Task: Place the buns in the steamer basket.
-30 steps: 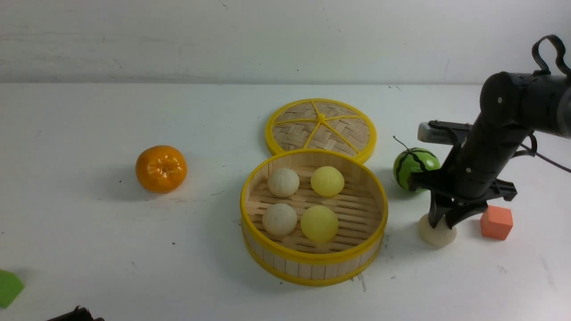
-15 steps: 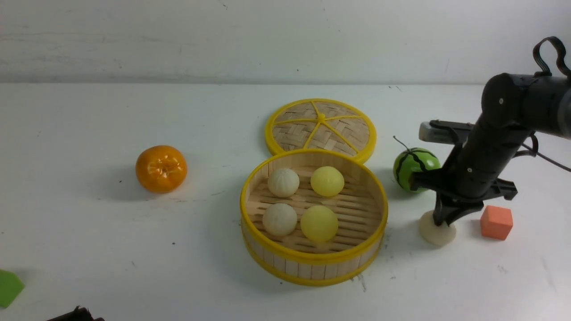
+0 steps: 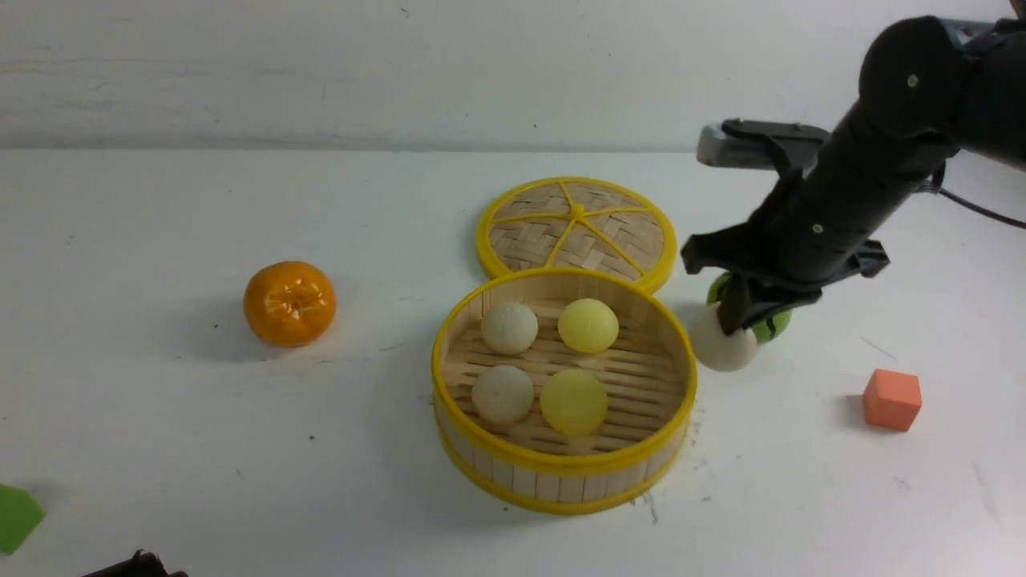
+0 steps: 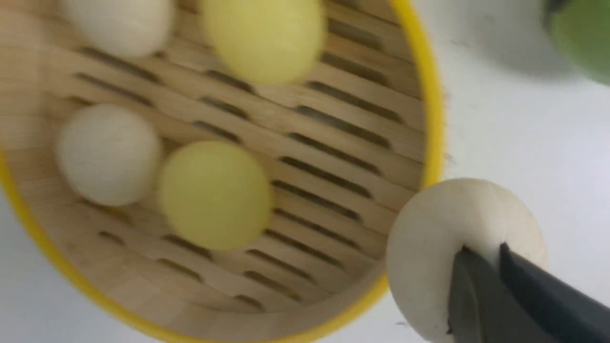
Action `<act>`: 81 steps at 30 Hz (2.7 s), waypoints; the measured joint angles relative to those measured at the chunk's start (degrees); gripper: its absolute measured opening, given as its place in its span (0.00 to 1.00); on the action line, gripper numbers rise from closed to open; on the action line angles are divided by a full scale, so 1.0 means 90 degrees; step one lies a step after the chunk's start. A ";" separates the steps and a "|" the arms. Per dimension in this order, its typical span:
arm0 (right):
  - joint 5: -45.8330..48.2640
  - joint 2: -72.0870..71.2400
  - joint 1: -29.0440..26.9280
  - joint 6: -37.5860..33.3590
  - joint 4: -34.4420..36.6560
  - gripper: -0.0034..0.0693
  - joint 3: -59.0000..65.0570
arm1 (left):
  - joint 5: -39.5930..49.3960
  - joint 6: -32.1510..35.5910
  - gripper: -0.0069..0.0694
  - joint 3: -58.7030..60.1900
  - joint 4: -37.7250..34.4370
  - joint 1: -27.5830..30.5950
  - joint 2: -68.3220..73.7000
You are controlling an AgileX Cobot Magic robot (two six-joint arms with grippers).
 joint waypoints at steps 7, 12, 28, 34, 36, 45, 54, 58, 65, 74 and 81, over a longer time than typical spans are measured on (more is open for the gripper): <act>-0.0115 0.0724 0.0322 -0.0018 0.0156 0.06 -0.0452 | 0.0000 0.0000 0.36 0.0000 0.0000 0.0000 0.0000; -0.0302 0.1139 0.0315 -0.0018 0.0260 0.06 -0.0484 | 0.0000 0.0000 0.36 0.0000 0.0000 0.0000 0.0000; -0.0236 0.1096 0.0315 -0.0019 0.0393 0.56 -0.0532 | 0.0000 0.0000 0.38 0.0000 0.0000 0.0000 0.0000; 0.0781 -0.0132 0.0392 0.0057 0.0107 0.58 -0.0511 | 0.0000 0.0000 0.39 0.0000 0.0000 0.0000 0.0000; 0.1075 -0.0896 0.0606 0.0291 -0.0212 0.47 -0.0355 | 0.0000 0.0000 0.39 0.0000 0.0000 0.0000 0.0000; 0.1306 -0.3470 0.1676 0.1899 -0.1446 0.03 0.1458 | 0.0000 0.0000 0.40 0.0000 0.0000 0.0000 0.0000; 0.1380 -0.5053 0.1768 0.2238 -0.1575 0.02 0.2383 | 0.0000 0.0000 0.40 0.0000 0.0000 0.0000 0.0000; 0.1380 -0.5451 0.1768 0.2252 -0.1575 0.02 0.2385 | 0.0000 0.0000 0.40 0.0000 0.0000 0.0000 0.0000; 0.1012 -0.6524 0.0970 0.1456 -0.1292 0.02 0.2986 | 0.0000 0.0000 0.40 0.0000 0.0000 0.0000 0.0000; -0.2642 -1.0622 -0.1219 -0.2136 -0.0341 0.02 0.7437 | 0.0000 0.0000 0.40 0.0000 0.0000 0.0000 0.0000; -0.3502 -1.1721 -0.1334 -0.1421 -0.0246 0.02 0.9332 | 0.0000 0.0000 0.40 0.0000 0.0000 0.0000 0.0000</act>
